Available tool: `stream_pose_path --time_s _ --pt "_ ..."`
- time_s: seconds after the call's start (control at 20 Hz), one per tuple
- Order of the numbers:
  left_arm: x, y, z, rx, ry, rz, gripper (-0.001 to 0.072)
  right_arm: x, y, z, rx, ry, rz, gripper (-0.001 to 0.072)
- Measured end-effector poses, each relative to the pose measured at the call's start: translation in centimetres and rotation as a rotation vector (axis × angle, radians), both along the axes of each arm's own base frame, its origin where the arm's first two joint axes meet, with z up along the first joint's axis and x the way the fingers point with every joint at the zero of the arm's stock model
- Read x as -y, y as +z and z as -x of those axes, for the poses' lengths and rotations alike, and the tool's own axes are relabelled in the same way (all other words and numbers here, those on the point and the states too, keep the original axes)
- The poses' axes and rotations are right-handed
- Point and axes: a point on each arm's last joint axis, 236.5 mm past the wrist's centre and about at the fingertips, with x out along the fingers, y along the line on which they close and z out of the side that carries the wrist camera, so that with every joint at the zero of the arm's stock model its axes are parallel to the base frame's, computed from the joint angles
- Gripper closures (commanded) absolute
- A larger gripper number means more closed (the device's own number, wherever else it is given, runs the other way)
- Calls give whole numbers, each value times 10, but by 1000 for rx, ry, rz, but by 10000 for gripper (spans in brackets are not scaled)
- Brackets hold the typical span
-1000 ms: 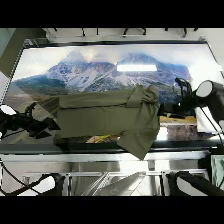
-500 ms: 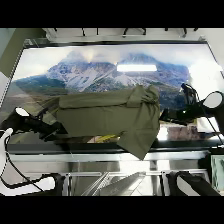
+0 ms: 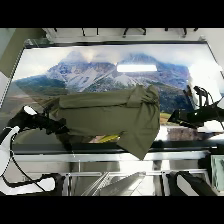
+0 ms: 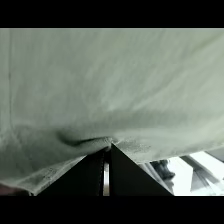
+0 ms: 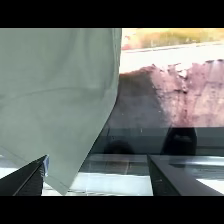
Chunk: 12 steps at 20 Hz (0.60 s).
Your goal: Fold the shirts.
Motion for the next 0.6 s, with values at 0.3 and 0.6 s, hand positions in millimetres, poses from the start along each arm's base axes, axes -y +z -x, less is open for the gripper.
stream_pose_path --time_s 0.3,0.6 --pt "-5 32 -10 115 -13 -42 693 -1 -20 16 -49 -2 -10 6" --pt "3 88 -9 259 -41 -54 693 -28 -75 28 -77 -86 -130 7"
